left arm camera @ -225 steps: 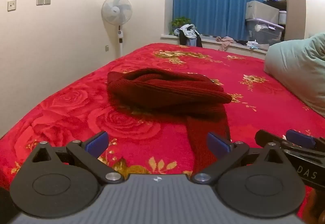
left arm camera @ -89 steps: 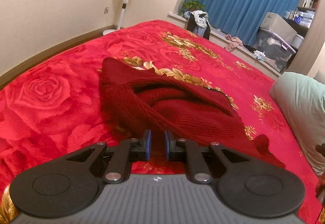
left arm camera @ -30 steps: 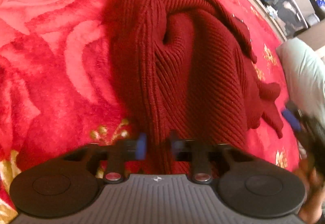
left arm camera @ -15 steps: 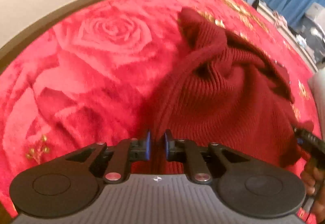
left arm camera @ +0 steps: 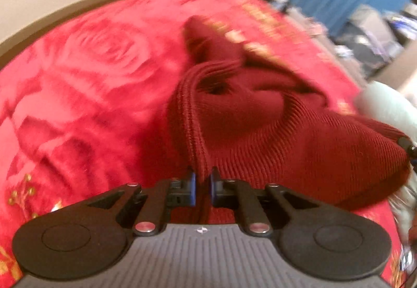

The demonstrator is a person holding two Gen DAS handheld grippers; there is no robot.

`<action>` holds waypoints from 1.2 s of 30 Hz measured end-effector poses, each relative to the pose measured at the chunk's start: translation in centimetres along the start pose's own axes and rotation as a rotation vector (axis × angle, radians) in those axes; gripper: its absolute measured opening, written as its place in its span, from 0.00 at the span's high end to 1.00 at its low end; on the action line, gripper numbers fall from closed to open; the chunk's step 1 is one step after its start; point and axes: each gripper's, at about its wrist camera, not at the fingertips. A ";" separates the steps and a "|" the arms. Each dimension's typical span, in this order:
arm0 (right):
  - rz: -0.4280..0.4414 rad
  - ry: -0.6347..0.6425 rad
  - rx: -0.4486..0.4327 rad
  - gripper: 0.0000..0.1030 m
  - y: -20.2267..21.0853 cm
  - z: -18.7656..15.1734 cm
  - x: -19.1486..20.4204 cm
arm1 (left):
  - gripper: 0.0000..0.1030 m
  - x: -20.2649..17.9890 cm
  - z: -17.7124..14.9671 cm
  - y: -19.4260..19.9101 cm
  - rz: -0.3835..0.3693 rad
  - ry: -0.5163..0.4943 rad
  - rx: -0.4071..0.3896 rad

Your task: Fold small clothes

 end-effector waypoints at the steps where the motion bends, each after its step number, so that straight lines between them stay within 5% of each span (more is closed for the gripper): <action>1: -0.024 -0.006 -0.046 0.88 3.0 -0.7 -0.7 | 0.90 -0.2 -0.4 0.8 -0.025 -0.020 -0.010; 5: -0.101 -0.084 -0.064 0.88 10.8 -5.7 -4.3 | 0.91 -0.2 -4.0 4.2 -0.114 -0.072 -0.005; 8: -0.152 -0.141 0.055 0.88 12.7 -11.4 -6.9 | 0.91 0.2 -7.2 5.0 -0.099 -0.126 0.077; 12: -0.158 -0.131 0.269 0.80 10.5 -16.8 -8.9 | 0.90 0.7 -9.9 3.5 -0.022 -0.158 0.180; 15: -0.220 -0.076 0.239 0.73 8.9 -17.3 -9.5 | 0.82 1.5 -10.3 3.1 -0.001 -0.146 0.195; 18: -0.186 -0.078 0.257 0.48 7.3 -16.4 -10.5 | 0.63 2.2 -10.4 2.8 0.005 -0.117 0.208; 24: -0.243 -0.079 0.331 0.46 3.2 -16.9 -12.3 | 0.47 1.4 -10.6 1.8 -0.015 -0.159 0.196; 26: -0.203 -0.123 0.371 0.48 3.1 -17.5 -12.8 | 0.46 0.2 -10.7 1.0 -0.013 -0.205 0.201; 29: -0.163 -0.094 0.384 0.72 2.8 -17.9 -12.0 | 0.50 -1.5 -11.1 0.1 0.049 -0.285 0.194; 30: -0.163 -0.052 0.375 0.82 3.0 -17.9 -11.3 | 0.80 -1.8 -11.2 -0.2 0.076 -0.301 0.192; 31: -0.166 -0.016 0.362 0.85 3.3 -17.9 -10.7 | 0.88 -2.0 -11.2 -0.5 0.107 -0.313 0.196; 33: -0.150 -0.017 0.322 0.86 4.4 -17.7 -10.4 | 0.90 -1.5 -10.9 -0.3 0.237 -0.295 0.160; 36: -0.160 -0.061 0.286 0.87 6.1 -17.3 -10.8 | 0.90 -0.7 -10.7 0.2 0.275 -0.238 0.178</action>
Point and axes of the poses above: each gripper's, at about its wrist camera, not at the fingertips, and y roughly against the way its jaws point, x to its left, z to its top, and after that the axes turned 14 degrees about x, right-handed
